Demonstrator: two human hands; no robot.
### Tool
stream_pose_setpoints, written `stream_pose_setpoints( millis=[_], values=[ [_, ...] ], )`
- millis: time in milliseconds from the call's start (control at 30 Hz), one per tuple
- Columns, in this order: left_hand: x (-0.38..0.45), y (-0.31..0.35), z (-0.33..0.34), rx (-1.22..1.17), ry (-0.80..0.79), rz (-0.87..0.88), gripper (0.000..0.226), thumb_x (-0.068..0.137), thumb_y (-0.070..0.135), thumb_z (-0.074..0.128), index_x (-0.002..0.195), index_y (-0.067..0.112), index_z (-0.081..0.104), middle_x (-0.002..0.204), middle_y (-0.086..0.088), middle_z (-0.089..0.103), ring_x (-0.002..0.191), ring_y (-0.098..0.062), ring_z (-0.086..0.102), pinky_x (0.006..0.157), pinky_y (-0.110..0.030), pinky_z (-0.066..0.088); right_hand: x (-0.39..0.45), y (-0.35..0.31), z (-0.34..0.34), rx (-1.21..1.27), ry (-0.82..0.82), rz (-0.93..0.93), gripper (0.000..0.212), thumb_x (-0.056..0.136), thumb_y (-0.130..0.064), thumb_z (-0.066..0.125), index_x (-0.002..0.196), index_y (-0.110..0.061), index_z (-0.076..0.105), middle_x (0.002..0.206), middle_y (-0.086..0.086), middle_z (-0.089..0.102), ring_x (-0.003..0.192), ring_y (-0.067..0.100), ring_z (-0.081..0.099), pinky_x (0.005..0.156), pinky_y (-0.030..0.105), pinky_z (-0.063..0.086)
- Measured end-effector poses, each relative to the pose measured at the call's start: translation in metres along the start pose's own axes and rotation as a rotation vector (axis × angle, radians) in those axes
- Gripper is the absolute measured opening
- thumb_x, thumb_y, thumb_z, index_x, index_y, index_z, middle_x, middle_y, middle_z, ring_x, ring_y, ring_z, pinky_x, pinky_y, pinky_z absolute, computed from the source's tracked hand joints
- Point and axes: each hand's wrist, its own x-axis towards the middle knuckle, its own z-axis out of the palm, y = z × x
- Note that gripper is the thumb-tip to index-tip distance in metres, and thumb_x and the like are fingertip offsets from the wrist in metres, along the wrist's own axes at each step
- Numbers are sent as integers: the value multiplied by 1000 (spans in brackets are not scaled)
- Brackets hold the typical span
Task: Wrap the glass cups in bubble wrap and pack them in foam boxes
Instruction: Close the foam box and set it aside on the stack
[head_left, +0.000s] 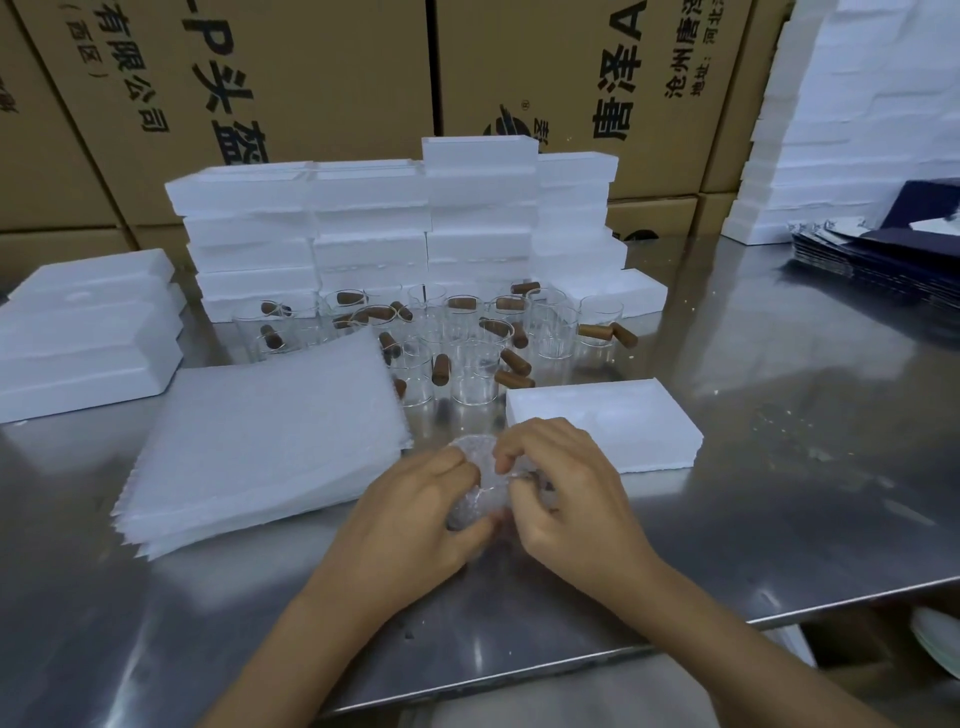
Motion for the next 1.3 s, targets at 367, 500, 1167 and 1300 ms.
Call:
stream_pose_setpoints(
  millis=[367,500,1167,1300],
  values=[
    [8,23,-5,-19,276,-73,27,86,45,58,82,19,63,85,7,55,77,-14,58,63,-33,50,9,6,-20,312,85,165,22,86,-16,59,105,-26,64,109,-15,66,110,6,61,87,10,43],
    [35,32,-13,-33,365,-97,25,86,45,63,92,21,61,97,7,51,76,-16,57,56,-33,50,24,22,-39,304,155,303,14,92,-26,65,106,-28,65,99,-12,70,102,8,63,91,26,48],
    [100,18,53,-101,64,-197,49,84,68,58,102,25,76,139,8,48,125,-17,49,99,-33,42,24,108,-58,119,40,360,12,95,-15,63,95,-27,67,91,-10,70,88,11,63,78,22,46],
    [100,20,54,-81,124,-189,39,83,63,62,94,26,71,128,7,51,122,-11,40,96,-26,32,25,110,-54,31,75,370,6,92,-17,66,91,-21,70,86,-9,70,84,5,61,72,14,42]
  ],
)
